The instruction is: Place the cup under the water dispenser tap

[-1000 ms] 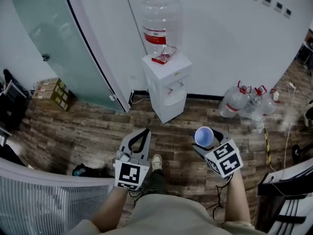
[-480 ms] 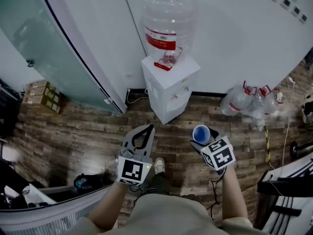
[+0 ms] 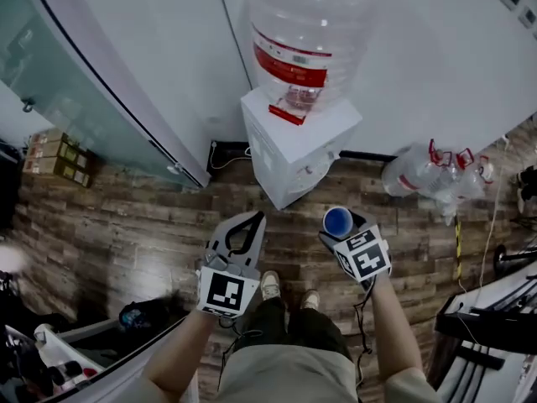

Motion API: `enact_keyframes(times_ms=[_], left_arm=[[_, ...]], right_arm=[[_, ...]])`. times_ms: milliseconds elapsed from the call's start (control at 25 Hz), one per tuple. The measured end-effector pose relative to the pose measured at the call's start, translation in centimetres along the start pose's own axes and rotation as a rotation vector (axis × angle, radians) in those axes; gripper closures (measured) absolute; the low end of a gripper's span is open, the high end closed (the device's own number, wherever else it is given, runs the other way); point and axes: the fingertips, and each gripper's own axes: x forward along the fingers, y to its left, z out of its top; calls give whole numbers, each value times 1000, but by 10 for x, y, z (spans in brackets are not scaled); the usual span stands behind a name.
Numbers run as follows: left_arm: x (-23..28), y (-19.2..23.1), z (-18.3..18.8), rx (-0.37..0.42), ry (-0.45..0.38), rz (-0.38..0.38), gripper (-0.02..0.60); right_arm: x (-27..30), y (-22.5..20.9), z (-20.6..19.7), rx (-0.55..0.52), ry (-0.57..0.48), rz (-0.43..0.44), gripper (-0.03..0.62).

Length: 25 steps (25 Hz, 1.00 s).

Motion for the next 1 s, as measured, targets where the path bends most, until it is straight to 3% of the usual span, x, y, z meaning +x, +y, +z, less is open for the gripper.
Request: enact_keyframes(times_ms=[160,320,600,800,1000], left_arm=[[21,4,-24,-19,-4,23,575],[43,12,-61,-87,50,59,575],[86,15,-118,-113,100,89,575],[111,14,-151,-189,123,102,575],[130,11,-171,-180,96,113,575]], right_arm=[[38,-11,0,6,20,15,229],[79,-23,2,26,21,24,229],[160,-43,-8,13,44,42,229],[211,-57,-21,9,88,87,229],[260,-72,-30,-25,104,85,229]])
